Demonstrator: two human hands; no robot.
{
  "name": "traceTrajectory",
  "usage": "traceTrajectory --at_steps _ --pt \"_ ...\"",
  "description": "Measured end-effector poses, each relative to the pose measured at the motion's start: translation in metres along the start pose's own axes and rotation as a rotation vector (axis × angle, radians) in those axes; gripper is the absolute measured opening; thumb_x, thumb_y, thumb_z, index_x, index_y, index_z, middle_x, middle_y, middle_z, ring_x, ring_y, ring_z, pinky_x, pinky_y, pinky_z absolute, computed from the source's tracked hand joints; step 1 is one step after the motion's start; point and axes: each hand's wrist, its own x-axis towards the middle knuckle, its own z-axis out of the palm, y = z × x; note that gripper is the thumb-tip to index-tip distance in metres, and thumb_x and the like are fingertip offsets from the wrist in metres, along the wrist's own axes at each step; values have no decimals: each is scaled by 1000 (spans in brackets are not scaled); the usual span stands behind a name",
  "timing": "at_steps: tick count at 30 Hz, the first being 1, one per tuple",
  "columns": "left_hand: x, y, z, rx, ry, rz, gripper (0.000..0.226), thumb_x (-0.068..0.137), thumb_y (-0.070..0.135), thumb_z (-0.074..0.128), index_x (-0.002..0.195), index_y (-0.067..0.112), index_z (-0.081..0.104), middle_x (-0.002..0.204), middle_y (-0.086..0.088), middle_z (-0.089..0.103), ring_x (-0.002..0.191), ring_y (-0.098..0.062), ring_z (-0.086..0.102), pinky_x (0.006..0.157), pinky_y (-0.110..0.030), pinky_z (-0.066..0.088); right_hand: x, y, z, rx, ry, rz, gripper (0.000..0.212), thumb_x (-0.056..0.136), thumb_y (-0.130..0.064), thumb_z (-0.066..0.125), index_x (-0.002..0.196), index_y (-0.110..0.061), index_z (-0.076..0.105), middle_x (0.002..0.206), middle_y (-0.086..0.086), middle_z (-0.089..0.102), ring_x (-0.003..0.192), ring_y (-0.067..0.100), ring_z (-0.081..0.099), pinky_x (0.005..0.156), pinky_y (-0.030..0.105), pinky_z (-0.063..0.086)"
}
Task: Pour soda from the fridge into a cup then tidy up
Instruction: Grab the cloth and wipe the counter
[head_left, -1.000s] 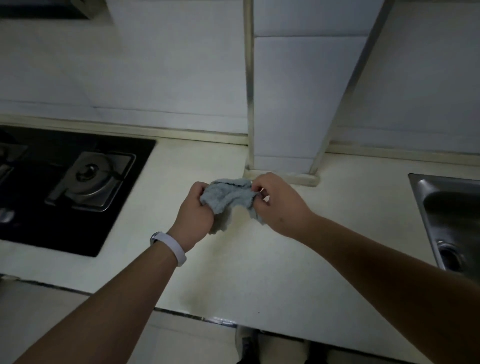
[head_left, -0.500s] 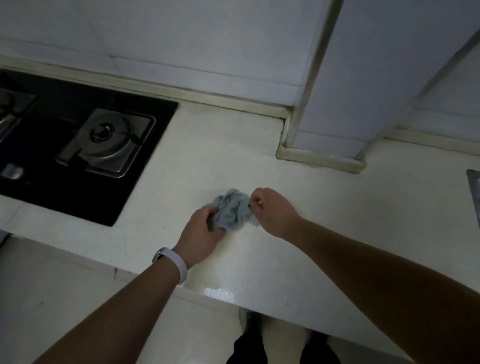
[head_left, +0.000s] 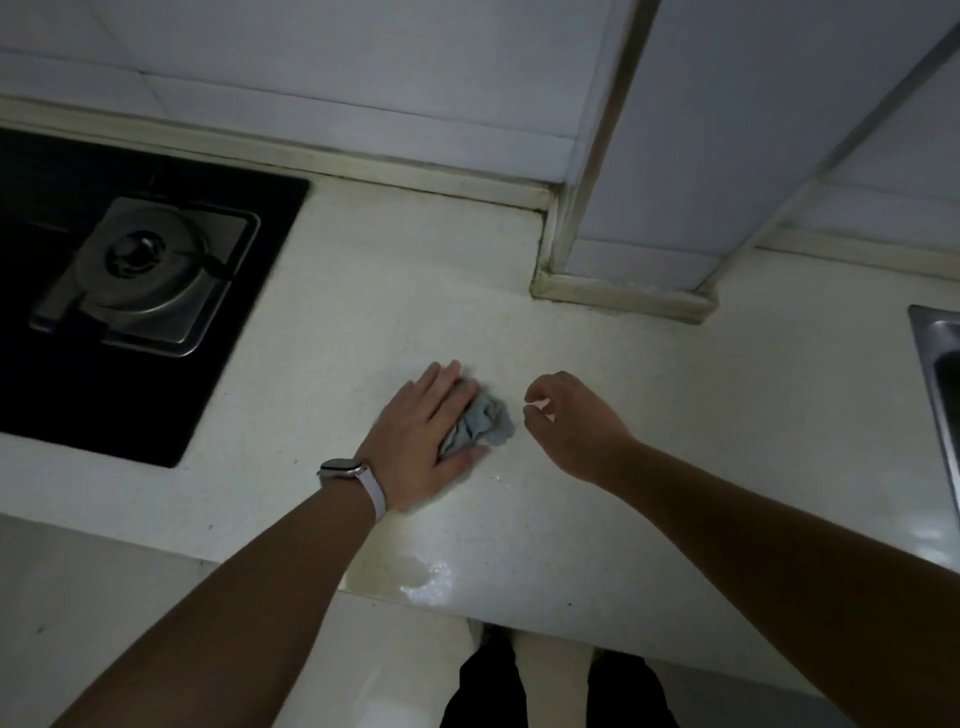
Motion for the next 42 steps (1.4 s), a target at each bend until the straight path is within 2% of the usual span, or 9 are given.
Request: traceTrajectory --at_steps 5,9,12,15,24,29,36,42 --pt "8 -1 13 31 0 110 67 91 58 54 142 14 49 154 -10 39 145 -30 30 115 -46 32 -4 4 -3 11 25 -3 22 96 -32 51 113 -21 57 113 -4 54 95 10 56 83 28 50" --pt "9 0 20 65 32 108 60 92 53 56 137 14 55 147 -11 47 142 -31 35 111 -47 37 -10 11 -8 28 52 -3 23 96 -32 52 114 -20 58 115 -4 55 95 10 55 82 25 48" --pt "9 5 23 102 63 104 59 93 53 55 138 15 54 148 -11 47 141 -30 35 116 -42 28 -15 18 -14 31 88 1 22 95 -33 52 112 -21 59 114 -5 55 94 9 55 78 23 46" --pt "12 13 26 137 33 84 66 94 59 48 145 18 45 155 -7 37 146 -28 27 117 -38 19 -20 28 -23 25 112 7 21 95 -34 52 110 -22 59 114 -7 54 95 8 55 77 22 44" --pt "35 70 51 114 -18 35 69 94 65 39 150 24 36 159 -5 30 149 -28 20 118 -48 23 -32 59 -49 18 118 14 22 95 -35 52 111 -22 58 116 -7 53 97 8 53 79 23 45" --pt "53 114 64 136 -25 15 70 95 66 34 151 26 32 161 -4 26 150 -26 15 120 -41 10 -41 87 -65 37 144 46 20 95 -34 51 109 -22 59 116 -7 53 98 9 54 78 23 42" --pt "74 170 86 126 -22 -88 73 95 68 27 153 23 27 162 -4 24 150 -25 13 121 -41 10 -56 135 -93 54 164 110 24 96 -36 50 111 -21 59 120 -7 52 97 10 55 80 28 48" --pt "100 215 101 107 -25 -112 77 94 70 29 154 24 25 162 -4 21 151 -25 8 121 -39 3 -67 170 -110 89 181 149 22 96 -35 50 109 -20 59 117 -7 52 96 11 56 80 31 50"
